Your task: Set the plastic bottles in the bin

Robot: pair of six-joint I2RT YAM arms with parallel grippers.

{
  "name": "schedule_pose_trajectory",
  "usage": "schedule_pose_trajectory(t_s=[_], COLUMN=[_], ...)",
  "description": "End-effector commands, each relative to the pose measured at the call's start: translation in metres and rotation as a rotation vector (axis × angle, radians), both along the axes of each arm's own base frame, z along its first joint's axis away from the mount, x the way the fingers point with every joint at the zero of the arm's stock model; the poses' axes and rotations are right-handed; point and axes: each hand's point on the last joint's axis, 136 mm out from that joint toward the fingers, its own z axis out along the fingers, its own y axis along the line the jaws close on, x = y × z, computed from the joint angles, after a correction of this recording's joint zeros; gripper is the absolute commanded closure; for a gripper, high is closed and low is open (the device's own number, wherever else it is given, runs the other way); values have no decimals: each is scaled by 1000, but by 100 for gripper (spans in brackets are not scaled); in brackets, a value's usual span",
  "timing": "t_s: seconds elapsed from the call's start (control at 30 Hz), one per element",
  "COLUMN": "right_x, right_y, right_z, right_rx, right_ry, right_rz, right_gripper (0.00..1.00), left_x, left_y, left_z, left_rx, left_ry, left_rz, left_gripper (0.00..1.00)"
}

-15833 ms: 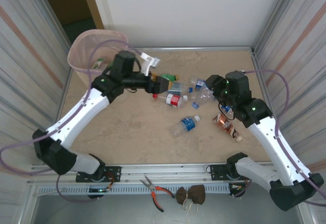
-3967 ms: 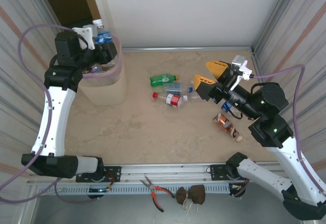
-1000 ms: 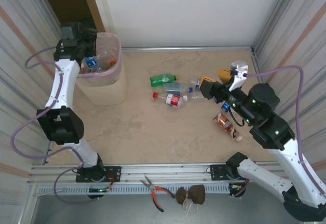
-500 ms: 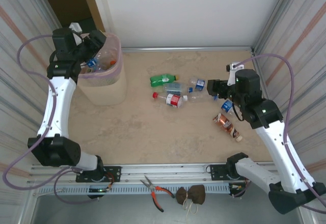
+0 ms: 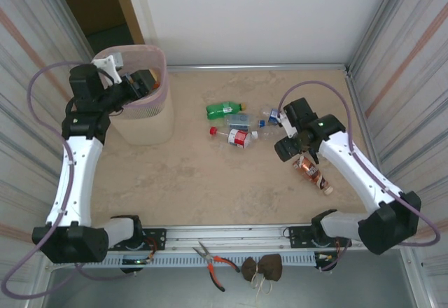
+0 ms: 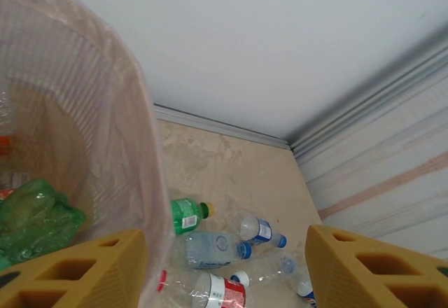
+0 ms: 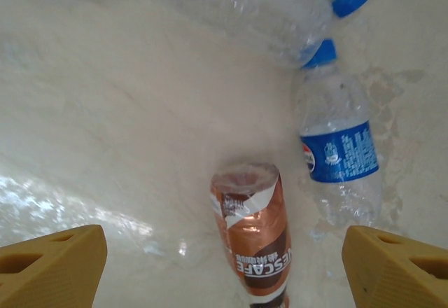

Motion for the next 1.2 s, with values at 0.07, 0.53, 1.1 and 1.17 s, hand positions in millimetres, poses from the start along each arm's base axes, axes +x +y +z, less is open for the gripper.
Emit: schedule_pose_trajectory(t_s=[0.07, 0.53, 1.1, 1.17], right_x=[-11, -3, -9, -9], right_y=[-36, -45, -47, -48], right_z=[-38, -100, -134, -133], right_rx=[-247, -428, -422, -418], right_ry=[157, 328, 446, 446], right_rz=[-52, -32, -27, -33], right_gripper=[14, 17, 25, 27], left_x=[-24, -32, -28, -28], left_y=[-8, -12, -13, -14], left_z=[9, 6, 4, 4], left_rx=[26, -15, -45, -49], left_ry=[-69, -86, -77, -76], left_rz=[-55, -74, -78, -82], left_gripper=[38, 38, 38, 38])
